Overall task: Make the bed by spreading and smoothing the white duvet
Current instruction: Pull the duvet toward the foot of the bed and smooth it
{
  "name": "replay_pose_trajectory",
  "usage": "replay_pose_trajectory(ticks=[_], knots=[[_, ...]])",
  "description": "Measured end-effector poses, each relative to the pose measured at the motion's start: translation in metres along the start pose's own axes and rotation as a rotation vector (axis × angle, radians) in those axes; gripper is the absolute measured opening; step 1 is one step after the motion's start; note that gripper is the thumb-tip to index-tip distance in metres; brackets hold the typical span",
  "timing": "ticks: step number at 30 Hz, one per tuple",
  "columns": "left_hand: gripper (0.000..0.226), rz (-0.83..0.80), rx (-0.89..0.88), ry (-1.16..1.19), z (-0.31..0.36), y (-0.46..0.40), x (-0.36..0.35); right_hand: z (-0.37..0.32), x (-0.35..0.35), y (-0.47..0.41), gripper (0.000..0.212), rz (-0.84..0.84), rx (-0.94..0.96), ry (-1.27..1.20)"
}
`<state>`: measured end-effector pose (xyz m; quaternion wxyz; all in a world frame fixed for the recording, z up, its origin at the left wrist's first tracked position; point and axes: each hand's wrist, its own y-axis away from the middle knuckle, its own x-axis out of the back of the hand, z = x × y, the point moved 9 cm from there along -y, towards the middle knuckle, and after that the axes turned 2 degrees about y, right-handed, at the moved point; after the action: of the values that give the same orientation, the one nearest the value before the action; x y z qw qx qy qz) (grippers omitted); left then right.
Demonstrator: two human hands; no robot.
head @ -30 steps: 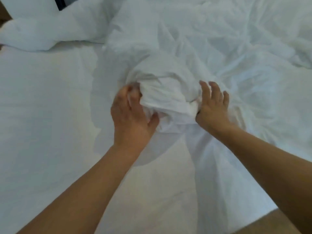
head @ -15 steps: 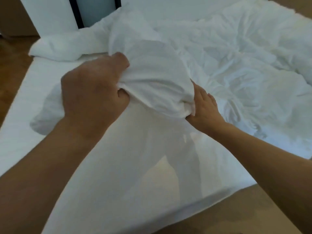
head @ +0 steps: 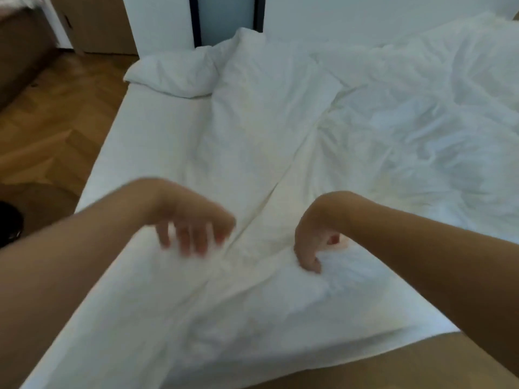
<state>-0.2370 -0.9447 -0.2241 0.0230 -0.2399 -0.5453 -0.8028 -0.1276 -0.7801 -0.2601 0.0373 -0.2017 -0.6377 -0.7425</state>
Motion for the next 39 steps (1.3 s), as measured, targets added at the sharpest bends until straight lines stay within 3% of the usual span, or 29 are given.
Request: replay_pose_trajectory(ticks=[2,3,4,5,7,8,10,12,13,14,15,17,18,19,21,22,23,25,27,28,29,30,32,33,34,37,39], knots=[[0.036,0.617,-0.169,0.365,0.000,-0.013,0.096,-0.002,0.018,0.006,0.024,-0.094,0.150,-0.473],[0.036,0.916,-0.164,0.479,-0.014,-0.016,0.134,0.001,0.043,0.007,0.030,-0.017,0.242,-0.639],[0.036,1.103,-0.101,0.534,-0.026,-0.019,0.154,0.011,0.076,0.007,0.035,0.151,0.289,-0.740],[0.034,1.132,-0.003,0.562,-0.035,-0.034,0.162,0.028,0.112,0.005,0.041,0.380,0.278,-0.759],[0.018,0.958,0.018,0.719,-0.040,-0.082,0.173,0.059,0.170,0.002,0.062,0.824,0.116,-0.567],[0.016,0.837,-0.055,0.857,-0.031,-0.097,0.174,0.068,0.184,-0.003,0.075,0.951,0.004,-0.406],[0.019,0.577,-0.295,1.137,0.005,-0.116,0.170,0.084,0.190,-0.032,0.086,0.956,-0.143,-0.224],[0.039,0.371,-0.429,0.991,0.056,-0.127,0.164,0.100,0.189,-0.074,0.084,0.849,-0.153,-0.241],[0.063,0.338,-0.417,0.836,0.075,-0.124,0.158,0.104,0.189,-0.095,0.084,0.793,-0.133,-0.236],[0.087,0.388,-0.339,0.671,0.083,-0.130,0.157,0.105,0.190,-0.109,0.086,0.728,-0.110,-0.218],[0.092,0.481,-0.286,0.560,0.086,-0.141,0.164,0.105,0.191,-0.116,0.087,0.666,-0.093,-0.230],[0.039,0.629,-0.430,0.581,0.101,-0.143,0.177,0.103,0.202,-0.118,0.077,0.579,-0.058,-0.255],[0.034,0.725,-0.481,0.572,0.095,-0.139,0.184,0.099,0.209,-0.113,0.068,0.530,-0.049,-0.218],[0.035,0.882,-0.428,0.446,0.074,-0.122,0.192,0.097,0.217,-0.109,0.064,0.486,-0.052,-0.157],[0.014,1.210,-0.158,-0.075,0.017,-0.077,0.218,0.100,0.237,-0.089,0.064,0.425,-0.077,-0.088],[0.012,1.186,0.051,-0.346,-0.018,-0.071,0.227,0.103,0.249,-0.079,0.054,0.418,-0.081,-0.125],[0.023,1.019,0.275,-0.540,-0.057,-0.068,0.229,0.105,0.264,-0.071,0.041,0.437,-0.076,-0.184],[0.034,0.426,0.490,-0.637,-0.108,-0.081,0.205,0.101,0.301,-0.053,0.031,0.568,-0.035,-0.269],[0.036,0.067,0.436,-0.323,-0.102,-0.089,0.191,0.098,0.352,-0.036,0.037,0.903,-0.023,-0.300],[0.037,0.051,0.387,-0.107,-0.090,-0.091,0.203,0.094,0.376,-0.026,0.037,1.097,-0.020,-0.278],[0.039,0.169,0.323,0.044,-0.078,-0.096,0.233,0.091,0.395,-0.019,0.035,1.237,-0.001,-0.294],[0.040,0.410,0.255,0.115,-0.070,-0.098,0.277,0.088,0.411,-0.015,0.036,1.325,0.029,-0.338],[0.037,1.098,0.109,0.204,-0.064,-0.082,0.369,0.084,0.439,-0.022,0.047,1.332,0.035,-0.357],[0.031,1.303,0.051,0.314,-0.067,-0.076,0.395,0.084,0.451,-0.033,0.053,1.294,0.023,-0.334],[0.026,1.359,0.016,0.475,-0.074,-0.083,0.413,0.086,0.463,-0.049,0.057,1.258,0.011,-0.312],[0.038,1.132,0.021,0.858,-0.087,-0.149,0.445,0.096,0.489,-0.101,0.065,1.205,-0.005,-0.272],[0.042,0.958,0.022,0.993,-0.082,-0.188,0.451,0.101,0.502,-0.135,0.065,1.181,-0.008,-0.275]])
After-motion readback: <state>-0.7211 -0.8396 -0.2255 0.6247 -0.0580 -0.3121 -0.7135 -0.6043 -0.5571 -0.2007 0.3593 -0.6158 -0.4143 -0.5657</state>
